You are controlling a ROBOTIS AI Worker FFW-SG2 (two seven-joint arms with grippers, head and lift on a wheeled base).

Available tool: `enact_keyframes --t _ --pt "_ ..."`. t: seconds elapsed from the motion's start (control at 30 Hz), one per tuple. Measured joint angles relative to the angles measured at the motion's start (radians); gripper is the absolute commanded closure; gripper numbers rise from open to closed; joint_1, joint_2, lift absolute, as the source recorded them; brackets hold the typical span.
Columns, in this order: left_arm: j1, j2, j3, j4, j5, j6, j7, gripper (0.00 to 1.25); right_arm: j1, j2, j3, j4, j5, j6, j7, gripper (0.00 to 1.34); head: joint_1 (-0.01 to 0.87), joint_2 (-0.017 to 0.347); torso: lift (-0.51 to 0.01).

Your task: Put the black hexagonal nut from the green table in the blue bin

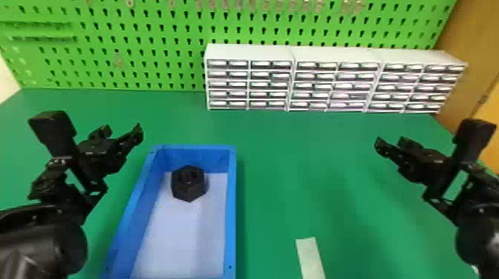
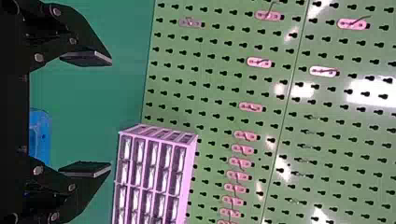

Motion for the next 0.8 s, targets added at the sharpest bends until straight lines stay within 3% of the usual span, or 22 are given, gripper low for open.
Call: enact_keyframes --t 0.8 --pt "0.0 0.0 -0.003 0.0 0.001 0.0 0.0 0.45 -0.003 0.0 0.003 0.002 0.0 -0.004 0.0 0.55 0.691 0.009 -0.097"
